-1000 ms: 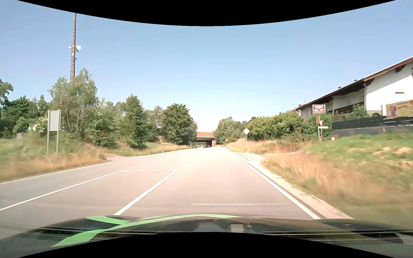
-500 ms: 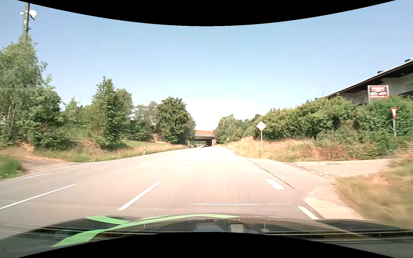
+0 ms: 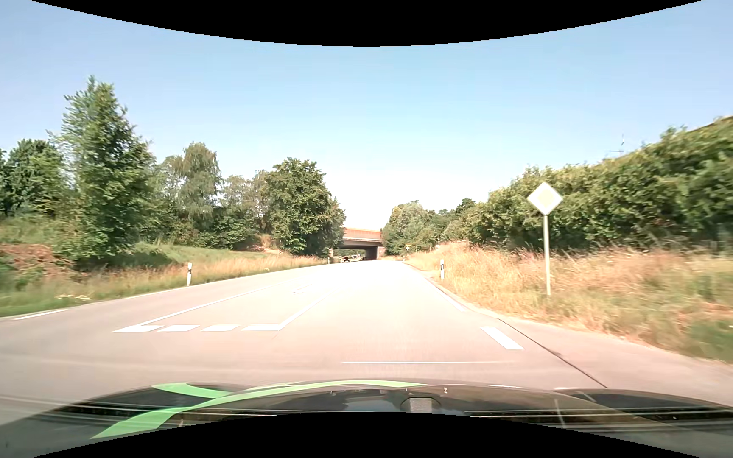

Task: Follow the waypoints while adhering to traffic rules and regulations

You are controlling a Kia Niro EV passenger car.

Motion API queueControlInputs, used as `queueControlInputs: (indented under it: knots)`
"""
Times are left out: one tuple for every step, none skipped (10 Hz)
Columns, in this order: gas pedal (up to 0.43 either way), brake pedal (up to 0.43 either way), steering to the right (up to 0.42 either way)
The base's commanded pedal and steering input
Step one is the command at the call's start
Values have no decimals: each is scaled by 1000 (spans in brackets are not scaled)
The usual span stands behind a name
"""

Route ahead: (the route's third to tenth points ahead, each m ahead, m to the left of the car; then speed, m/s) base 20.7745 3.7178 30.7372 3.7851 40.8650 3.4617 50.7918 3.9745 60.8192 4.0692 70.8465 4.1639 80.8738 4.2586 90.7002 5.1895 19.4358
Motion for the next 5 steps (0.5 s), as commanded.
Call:
queueControlInputs:
  knots:
    - [177,0,-5]
    - [177,0,-5]
    - [177,0,-5]
    - [189,0,-5]
    - [189,0,-5]
